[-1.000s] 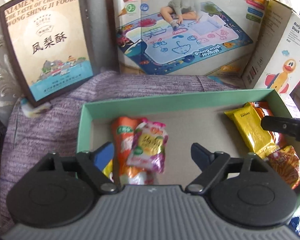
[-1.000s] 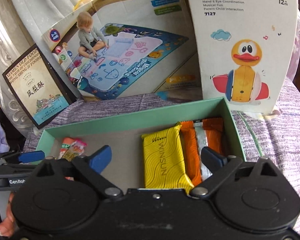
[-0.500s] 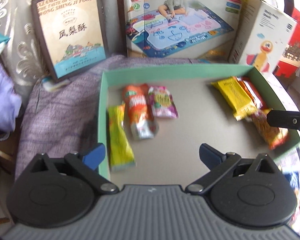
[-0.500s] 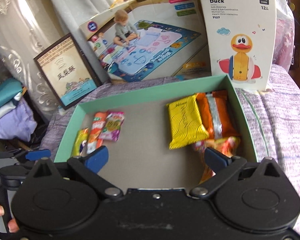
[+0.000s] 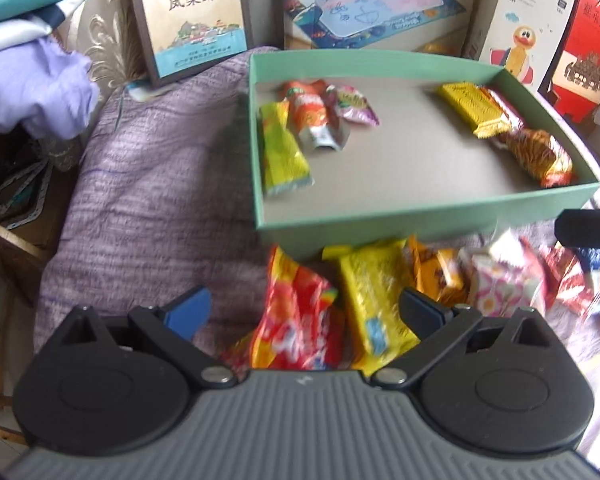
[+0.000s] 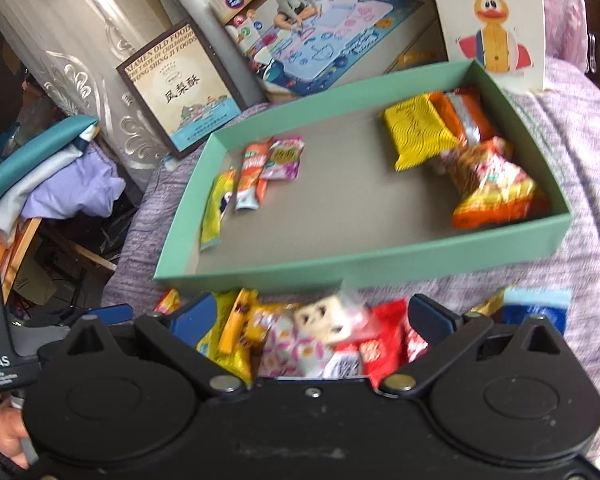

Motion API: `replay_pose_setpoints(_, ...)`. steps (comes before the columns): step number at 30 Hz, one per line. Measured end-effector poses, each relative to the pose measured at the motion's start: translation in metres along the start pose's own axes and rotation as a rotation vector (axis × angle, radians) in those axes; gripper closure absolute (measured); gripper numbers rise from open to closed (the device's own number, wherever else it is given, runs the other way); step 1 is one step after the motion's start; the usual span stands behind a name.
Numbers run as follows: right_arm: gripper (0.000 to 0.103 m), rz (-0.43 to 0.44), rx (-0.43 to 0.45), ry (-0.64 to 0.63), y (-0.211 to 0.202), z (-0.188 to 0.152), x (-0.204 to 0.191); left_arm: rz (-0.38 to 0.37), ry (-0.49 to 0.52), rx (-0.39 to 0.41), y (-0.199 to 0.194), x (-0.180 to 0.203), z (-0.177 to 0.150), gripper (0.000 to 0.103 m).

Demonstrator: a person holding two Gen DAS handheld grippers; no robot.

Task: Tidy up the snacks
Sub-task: 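Withdraw both grippers toward the snack pile, then grasp the rainbow candy bag with the left gripper while the right grasps the yellow bar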

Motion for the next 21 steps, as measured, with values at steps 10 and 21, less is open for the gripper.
replay_pose_setpoints(10,0.055,0.064,-0.045,-0.027,0.008,-0.024,-0.037,-0.067,-0.016,-0.020,0.011,-0.013,-0.019,0.076)
replay_pose_setpoints(21,0.059,0.096,-0.119,-0.106,0.063,-0.022,-0.103,-0.143,-0.111,-0.010,0.005,-0.058,-0.034,0.076)
Point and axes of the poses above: each gripper's, at about its wrist camera, not at the fingertips, and y roughly the way its jaws point, x to its right, z to its top, the point moved 5 cm from there along y, roughly the way its jaws point, and after that the axes turned 3 degrees about -y, right-handed, at the moved point
